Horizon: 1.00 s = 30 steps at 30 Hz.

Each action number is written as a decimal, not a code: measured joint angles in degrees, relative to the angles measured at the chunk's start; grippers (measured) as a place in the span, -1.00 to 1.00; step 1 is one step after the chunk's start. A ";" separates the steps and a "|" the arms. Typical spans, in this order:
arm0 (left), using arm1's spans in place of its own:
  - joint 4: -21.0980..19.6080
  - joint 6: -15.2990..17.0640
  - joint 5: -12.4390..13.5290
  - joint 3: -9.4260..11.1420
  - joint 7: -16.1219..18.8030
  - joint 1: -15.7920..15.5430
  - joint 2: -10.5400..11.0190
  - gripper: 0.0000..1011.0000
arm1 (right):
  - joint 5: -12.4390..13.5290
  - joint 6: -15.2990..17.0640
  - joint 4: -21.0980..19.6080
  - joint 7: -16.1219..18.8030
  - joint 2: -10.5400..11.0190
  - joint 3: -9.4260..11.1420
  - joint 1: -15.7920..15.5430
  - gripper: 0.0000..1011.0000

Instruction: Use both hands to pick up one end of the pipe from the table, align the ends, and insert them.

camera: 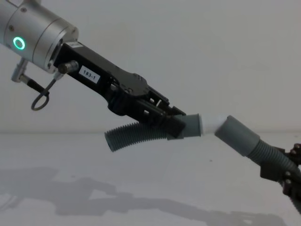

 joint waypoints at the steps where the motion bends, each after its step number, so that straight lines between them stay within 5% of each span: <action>1: -0.07 0.18 -0.03 0.09 -0.12 -0.06 0.03 -0.34 | 0.04 0.07 -0.02 0.01 0.05 0.00 -0.01 -0.58; 16: -0.64 2.21 -0.19 1.89 -1.55 -1.51 0.49 -0.34 | 0.55 0.26 -0.03 0.13 0.29 0.31 0.20 -0.58; 30: 0.34 3.38 -0.12 3.29 -2.54 -3.16 0.53 -0.34 | -1.41 -8.09 3.12 1.01 -0.86 0.81 1.27 -0.58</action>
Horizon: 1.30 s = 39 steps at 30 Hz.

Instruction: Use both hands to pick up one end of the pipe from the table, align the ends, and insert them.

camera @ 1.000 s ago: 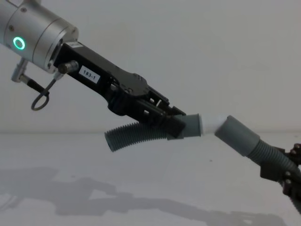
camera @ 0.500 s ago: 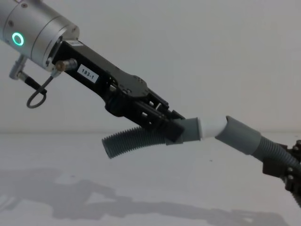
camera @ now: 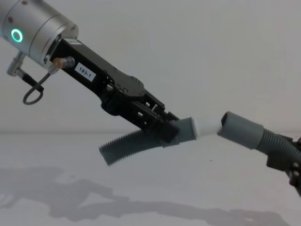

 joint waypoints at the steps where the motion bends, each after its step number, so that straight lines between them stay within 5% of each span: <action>1: 0.18 0.06 0.00 0.17 -0.16 -0.21 -0.04 -0.34 | -0.22 -1.30 0.43 0.21 -0.17 0.06 0.16 -0.58; 20: 2.32 -0.40 0.38 1.94 -1.18 -2.46 -1.02 -0.34 | -1.65 -16.35 5.45 4.01 -0.66 -0.52 2.01 -0.58; 31: 0.56 0.64 1.21 2.55 0.48 -3.00 -0.11 -0.34 | -4.30 -17.51 5.88 3.33 -0.98 0.02 1.54 -0.58; 39: -0.86 1.76 1.62 3.17 1.45 -3.35 0.61 -0.34 | -8.11 -14.73 4.59 -0.65 -2.81 1.78 0.37 -0.58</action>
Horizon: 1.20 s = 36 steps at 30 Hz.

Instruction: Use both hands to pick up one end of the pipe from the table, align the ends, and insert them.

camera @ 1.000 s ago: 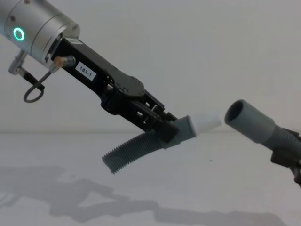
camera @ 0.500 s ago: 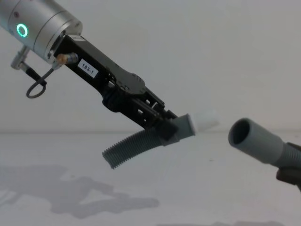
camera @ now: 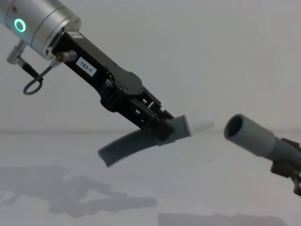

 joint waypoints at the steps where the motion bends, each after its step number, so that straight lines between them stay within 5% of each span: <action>1: -0.18 0.22 0.12 0.16 0.09 -0.12 0.08 -0.34 | -0.80 0.54 -0.23 -0.89 -0.46 0.37 -0.18 -0.58; 15: -0.61 1.33 1.24 2.09 0.01 -1.81 0.14 -0.34 | -6.88 2.96 -1.10 -8.02 -4.27 2.66 -0.71 -0.58; 36: -0.10 2.44 2.67 4.69 -0.88 -4.60 -0.14 -0.34 | -14.12 -3.74 3.87 -11.34 -5.90 2.81 2.72 -0.58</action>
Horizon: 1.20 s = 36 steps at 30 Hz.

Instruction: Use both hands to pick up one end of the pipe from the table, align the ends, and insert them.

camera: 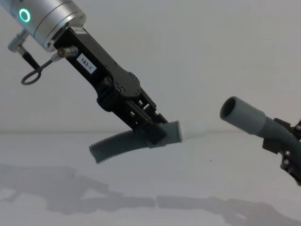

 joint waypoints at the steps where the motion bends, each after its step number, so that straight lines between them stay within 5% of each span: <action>1: 0.06 0.06 0.09 0.14 -0.02 -0.20 -0.01 -0.34 | -1.23 -0.68 0.41 -0.49 -0.28 0.24 0.26 -0.58; 11: 0.41 0.25 0.50 0.94 -0.01 -1.15 -0.19 -0.34 | -9.93 -2.86 1.69 -4.47 -2.93 2.83 0.83 -0.58; 12: 0.50 0.26 0.55 1.11 0.05 -1.32 -0.26 -0.34 | -13.07 -3.01 1.74 -5.90 -3.85 3.68 0.82 -0.58; 18: 0.67 0.27 0.60 1.44 0.42 -1.63 -0.35 -0.34 | -20.00 -3.47 1.92 -9.69 -6.00 5.72 0.77 -0.58; 36: 1.20 0.08 0.13 2.24 0.95 -2.34 -0.68 -0.34 | -32.98 -6.87 3.93 -17.53 -8.65 8.45 1.58 -0.58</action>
